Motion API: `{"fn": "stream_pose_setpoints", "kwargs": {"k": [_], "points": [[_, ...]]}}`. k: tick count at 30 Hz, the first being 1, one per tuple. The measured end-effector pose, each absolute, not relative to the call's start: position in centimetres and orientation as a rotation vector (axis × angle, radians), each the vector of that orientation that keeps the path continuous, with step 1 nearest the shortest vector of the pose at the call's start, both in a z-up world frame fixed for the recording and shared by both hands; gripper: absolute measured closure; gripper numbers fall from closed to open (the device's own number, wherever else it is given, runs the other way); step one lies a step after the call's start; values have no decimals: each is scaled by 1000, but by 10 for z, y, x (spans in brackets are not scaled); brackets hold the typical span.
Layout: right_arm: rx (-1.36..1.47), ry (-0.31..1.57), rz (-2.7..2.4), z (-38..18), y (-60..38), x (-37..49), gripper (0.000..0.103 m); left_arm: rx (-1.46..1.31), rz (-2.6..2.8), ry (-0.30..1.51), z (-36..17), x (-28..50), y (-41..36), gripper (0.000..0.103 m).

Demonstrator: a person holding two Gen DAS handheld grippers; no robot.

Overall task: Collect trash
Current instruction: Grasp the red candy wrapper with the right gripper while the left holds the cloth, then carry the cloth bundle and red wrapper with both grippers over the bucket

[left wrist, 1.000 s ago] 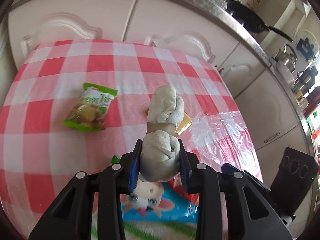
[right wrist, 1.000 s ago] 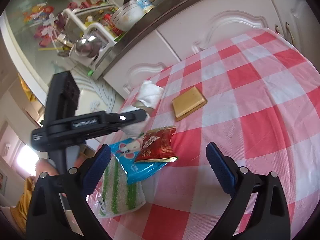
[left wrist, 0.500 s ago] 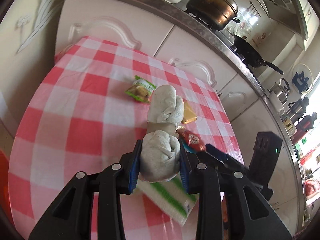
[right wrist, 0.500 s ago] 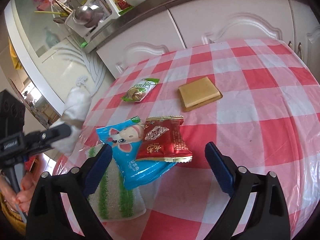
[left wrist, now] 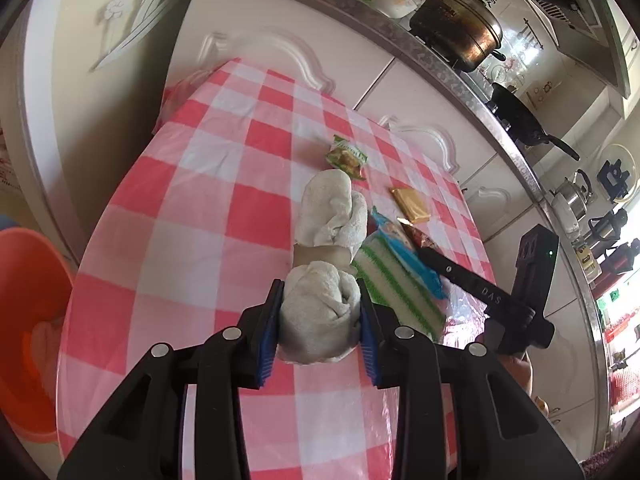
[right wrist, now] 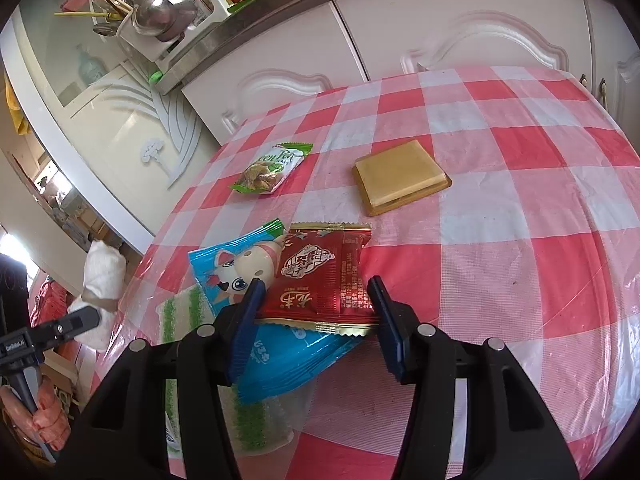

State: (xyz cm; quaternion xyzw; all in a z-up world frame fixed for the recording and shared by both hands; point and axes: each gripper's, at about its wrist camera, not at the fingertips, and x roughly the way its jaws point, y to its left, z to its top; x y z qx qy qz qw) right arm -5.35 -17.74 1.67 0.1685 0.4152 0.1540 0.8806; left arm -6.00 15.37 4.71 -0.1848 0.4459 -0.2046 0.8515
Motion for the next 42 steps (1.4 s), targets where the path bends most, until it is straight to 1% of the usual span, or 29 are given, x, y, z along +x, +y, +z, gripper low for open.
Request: {"fn": "stream_pose_setpoints", "kwargs": {"k": [6, 17, 25, 42], "points": [[364, 827, 325, 21, -181, -59, 49, -416, -409, 959, 38, -72, 168, 67], [418, 744, 334, 31, -189, -80, 50, -442, -387, 941, 41, -92, 195, 66], [358, 663, 296, 63, -186, -99, 50, -465, -371, 940, 36, -107, 213, 66], [231, 633, 347, 112, -130, -124, 50, -547, -297, 907, 26, -137, 273, 66]]}}
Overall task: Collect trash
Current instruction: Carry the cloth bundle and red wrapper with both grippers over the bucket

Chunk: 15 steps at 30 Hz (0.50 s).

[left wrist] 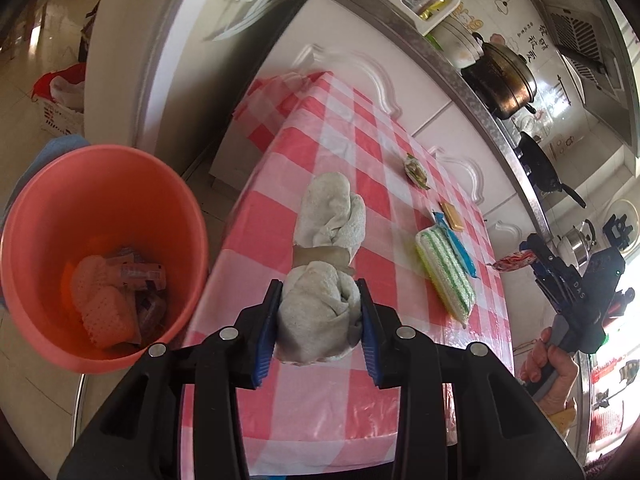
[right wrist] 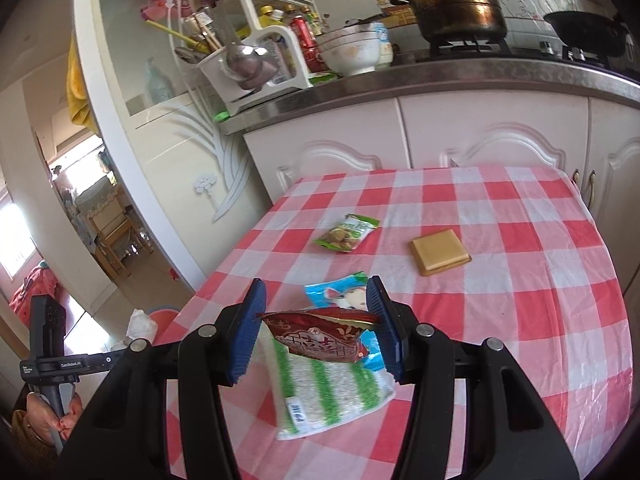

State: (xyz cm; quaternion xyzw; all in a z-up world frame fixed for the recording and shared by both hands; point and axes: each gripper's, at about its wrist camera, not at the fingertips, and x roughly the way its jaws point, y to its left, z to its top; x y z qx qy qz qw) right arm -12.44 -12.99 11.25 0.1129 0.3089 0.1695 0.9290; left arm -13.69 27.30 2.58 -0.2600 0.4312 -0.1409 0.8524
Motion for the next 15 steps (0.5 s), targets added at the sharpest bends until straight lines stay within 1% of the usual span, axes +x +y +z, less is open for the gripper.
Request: {"fn": "stream_pose_setpoints", "kwargs": {"k": [6, 15], "points": [[190, 646, 441, 122, -83, -124, 50, -575, -241, 870, 27, -144, 305, 66], [144, 712, 701, 126, 23, -118, 50, -637, -124, 843, 16, -154, 360, 66]]}}
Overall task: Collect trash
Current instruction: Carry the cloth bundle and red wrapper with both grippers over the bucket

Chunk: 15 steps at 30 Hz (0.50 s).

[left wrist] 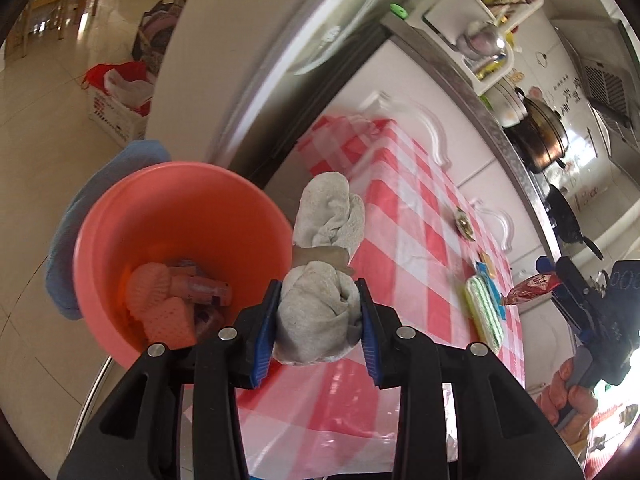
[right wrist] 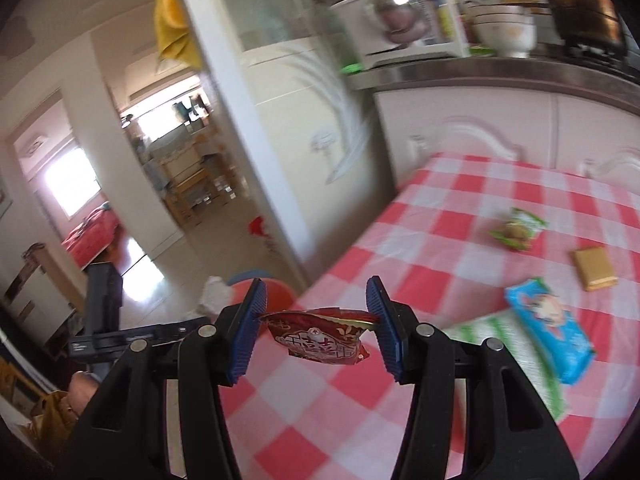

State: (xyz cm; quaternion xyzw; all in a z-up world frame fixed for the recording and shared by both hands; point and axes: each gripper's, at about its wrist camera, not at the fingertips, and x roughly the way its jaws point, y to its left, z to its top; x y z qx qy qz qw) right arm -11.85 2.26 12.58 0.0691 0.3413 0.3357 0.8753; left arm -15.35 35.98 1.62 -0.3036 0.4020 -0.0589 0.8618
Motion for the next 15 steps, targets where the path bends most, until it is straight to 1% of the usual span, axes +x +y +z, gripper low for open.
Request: {"fn": "stream_pose_setpoints", "kwargs": {"k": [7, 15], "points": [[68, 756, 860, 120, 104, -115, 50, -674, -52, 854, -3, -162, 386, 66], [54, 838, 964, 97, 165, -105, 50, -694, -3, 864, -16, -165, 403, 66]]}}
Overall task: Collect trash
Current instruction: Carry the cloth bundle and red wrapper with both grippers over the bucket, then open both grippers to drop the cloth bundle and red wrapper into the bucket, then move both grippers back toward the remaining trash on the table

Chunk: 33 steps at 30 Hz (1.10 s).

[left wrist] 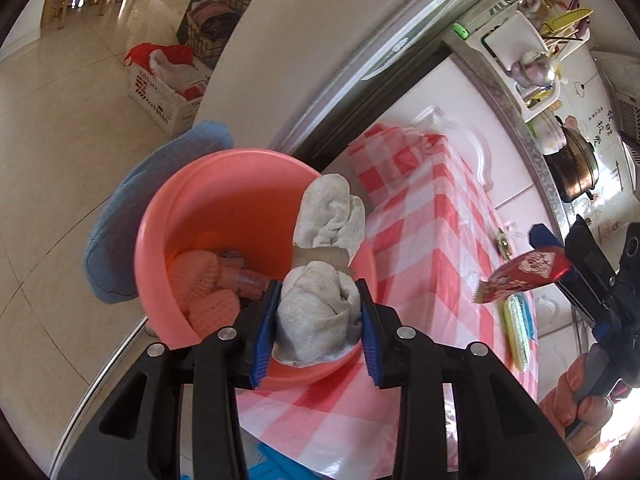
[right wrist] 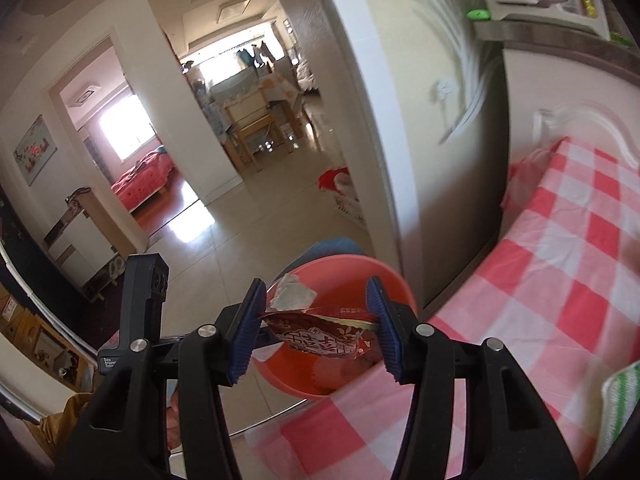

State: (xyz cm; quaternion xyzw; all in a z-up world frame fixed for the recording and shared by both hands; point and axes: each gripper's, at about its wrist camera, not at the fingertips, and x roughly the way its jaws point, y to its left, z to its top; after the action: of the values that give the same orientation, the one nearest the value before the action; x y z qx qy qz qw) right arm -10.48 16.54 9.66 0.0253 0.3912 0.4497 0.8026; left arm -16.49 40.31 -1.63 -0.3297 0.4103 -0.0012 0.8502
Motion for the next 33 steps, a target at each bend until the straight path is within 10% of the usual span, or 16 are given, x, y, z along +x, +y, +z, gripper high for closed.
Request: {"fn": "stream_pose_setpoints", "kwargs": {"k": [11, 19, 33], "points": [[68, 960, 996, 60, 200, -92, 49, -691, 39, 898, -37, -156, 408, 63], [165, 966, 966, 48, 186, -89, 30, -726, 101, 855, -41, -160, 418, 21], [292, 820, 833, 63, 98, -101, 11, -864, 72, 718, -26, -181, 417, 10]]}}
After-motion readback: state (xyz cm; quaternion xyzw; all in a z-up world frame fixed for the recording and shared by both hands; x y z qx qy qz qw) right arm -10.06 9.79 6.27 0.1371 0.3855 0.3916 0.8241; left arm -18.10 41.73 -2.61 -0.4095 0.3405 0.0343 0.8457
